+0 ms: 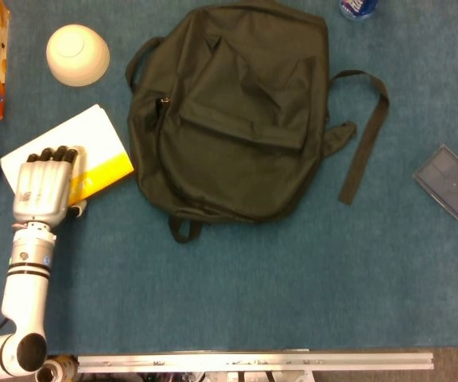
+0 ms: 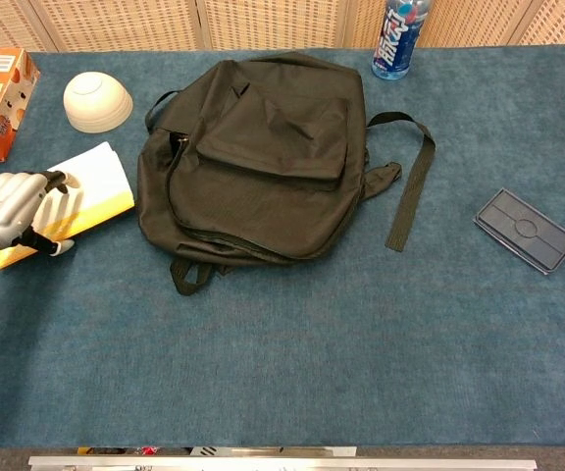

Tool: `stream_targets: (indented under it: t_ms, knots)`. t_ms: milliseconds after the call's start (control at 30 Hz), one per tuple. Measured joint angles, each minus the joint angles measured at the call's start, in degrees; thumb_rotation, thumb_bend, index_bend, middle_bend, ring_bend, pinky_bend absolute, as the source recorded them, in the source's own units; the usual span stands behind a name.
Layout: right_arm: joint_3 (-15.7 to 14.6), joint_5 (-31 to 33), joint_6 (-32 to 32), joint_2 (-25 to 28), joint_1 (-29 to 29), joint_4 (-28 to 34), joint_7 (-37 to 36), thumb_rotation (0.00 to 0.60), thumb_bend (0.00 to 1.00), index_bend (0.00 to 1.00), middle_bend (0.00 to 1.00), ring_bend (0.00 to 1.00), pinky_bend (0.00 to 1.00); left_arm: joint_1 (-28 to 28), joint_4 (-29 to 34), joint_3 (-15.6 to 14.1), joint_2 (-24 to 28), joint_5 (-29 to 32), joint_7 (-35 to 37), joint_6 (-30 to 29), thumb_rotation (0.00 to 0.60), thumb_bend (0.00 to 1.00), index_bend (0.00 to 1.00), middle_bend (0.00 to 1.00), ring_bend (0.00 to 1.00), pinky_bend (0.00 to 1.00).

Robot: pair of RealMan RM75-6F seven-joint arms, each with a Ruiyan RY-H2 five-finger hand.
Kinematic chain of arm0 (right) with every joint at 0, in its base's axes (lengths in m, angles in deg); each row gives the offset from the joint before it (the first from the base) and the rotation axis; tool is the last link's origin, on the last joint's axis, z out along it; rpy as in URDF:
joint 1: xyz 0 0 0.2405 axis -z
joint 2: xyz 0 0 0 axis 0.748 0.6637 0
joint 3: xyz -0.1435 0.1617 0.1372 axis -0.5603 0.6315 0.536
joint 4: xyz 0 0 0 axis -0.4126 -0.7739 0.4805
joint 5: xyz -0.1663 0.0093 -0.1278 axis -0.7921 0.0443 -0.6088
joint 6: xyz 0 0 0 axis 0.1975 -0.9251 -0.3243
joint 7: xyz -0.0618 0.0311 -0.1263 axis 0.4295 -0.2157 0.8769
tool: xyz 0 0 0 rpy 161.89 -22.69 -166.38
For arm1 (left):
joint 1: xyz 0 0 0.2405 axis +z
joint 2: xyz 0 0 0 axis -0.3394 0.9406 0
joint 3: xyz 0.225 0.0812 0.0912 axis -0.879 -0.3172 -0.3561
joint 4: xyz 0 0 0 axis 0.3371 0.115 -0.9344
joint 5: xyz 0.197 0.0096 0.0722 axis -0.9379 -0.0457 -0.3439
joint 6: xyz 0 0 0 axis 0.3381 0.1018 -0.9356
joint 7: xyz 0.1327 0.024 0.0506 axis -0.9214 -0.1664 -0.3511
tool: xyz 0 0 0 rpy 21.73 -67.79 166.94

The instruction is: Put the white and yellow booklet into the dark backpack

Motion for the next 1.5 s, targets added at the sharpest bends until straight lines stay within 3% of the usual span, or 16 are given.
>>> stream_targets:
  t_ms: [267, 533, 967, 1167, 1500]
  knots:
    - [0.09, -0.06, 0.08, -0.02, -0.12, 0.35, 0.00, 0.600, 0.03, 0.27, 0.35, 0.20, 0.26, 1.18, -1.68, -0.39, 0.76, 0.03, 3.10, -1.03, 0.600, 0.23, 0.27, 0.32, 0.26, 0.30]
    - [0.10, -0.17, 0.31, 0.09, -0.28, 0.92, -0.27, 0.600, 0.03, 0.27, 0.35, 0.21, 0.26, 1.94, -5.35, 0.18, -0.43, -0.99, 6.62, -3.10, 0.600, 0.27, 0.41, 0.44, 0.35, 0.34]
    - [0.18, 0.32, 0.65, 0.24, -0.37, 1.30, -0.07, 0.600, 0.03, 0.27, 0.35, 0.21, 0.26, 2.04, -8.96, 1.97, -2.14, -3.17, 9.87, -6.13, 0.600, 0.26, 0.51, 0.47, 0.39, 0.36]
    - [0.36, 0.33, 0.48, 0.28, -0.41, 1.55, -0.27, 0.600, 0.03, 0.27, 0.35, 0.21, 0.26, 2.06, -11.20, 2.31, -3.14, -3.98, 10.33, -7.20, 0.600, 0.27, 0.54, 0.53, 0.45, 0.44]
    - [0.29, 0.33, 0.36, 0.48, -0.24, 1.59, -0.60, 0.600, 0.03, 0.28, 0.35, 0.21, 0.26, 1.98, -13.75, 2.39, -3.99, -5.82, 11.11, -8.36, 0.600, 0.40, 0.55, 0.57, 0.50, 0.61]
